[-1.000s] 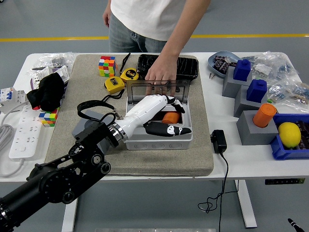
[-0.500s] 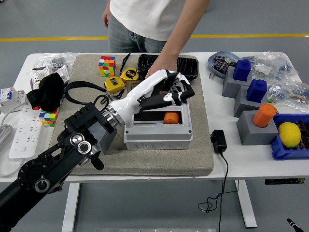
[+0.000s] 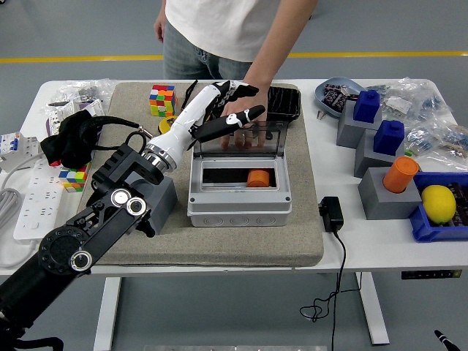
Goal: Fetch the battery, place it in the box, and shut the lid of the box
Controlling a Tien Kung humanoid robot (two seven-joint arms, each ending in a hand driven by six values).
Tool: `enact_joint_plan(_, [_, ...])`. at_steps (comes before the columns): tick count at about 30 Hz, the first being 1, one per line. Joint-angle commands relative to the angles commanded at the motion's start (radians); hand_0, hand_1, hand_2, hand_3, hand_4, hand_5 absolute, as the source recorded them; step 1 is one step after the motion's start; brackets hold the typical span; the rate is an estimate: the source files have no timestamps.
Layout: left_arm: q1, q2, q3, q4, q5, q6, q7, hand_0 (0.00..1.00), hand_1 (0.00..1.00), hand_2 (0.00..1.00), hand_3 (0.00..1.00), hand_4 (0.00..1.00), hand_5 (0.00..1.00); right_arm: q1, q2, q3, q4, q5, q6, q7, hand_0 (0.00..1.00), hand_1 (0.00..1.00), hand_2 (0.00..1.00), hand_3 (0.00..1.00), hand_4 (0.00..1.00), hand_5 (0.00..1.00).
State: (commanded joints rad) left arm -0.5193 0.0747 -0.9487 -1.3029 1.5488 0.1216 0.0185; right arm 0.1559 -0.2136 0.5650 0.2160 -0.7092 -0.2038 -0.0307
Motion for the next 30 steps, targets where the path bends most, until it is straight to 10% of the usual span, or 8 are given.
enact_joint_plan(17, [-0.008, 0.010, 0.039, -0.003, 0.698, -0.064, 0.141, 0.998, 0.998, 0.998, 0.843, 0.998, 0.998, 0.001, -0.001, -0.004, -0.001, -0.001, 0.000, -0.001, 0.778, 0.722, 0.725, 0.755, 0.998, 0.998])
enact_joint_plan(30, [-0.005, 0.017, 0.053, -0.010, 0.720, -0.088, 0.149, 0.998, 0.998, 0.998, 0.775, 0.998, 0.998, 0.002, 0.000, 0.000, -0.001, -0.005, 0.000, -0.001, 0.779, 0.721, 0.725, 0.755, 0.998, 0.998])
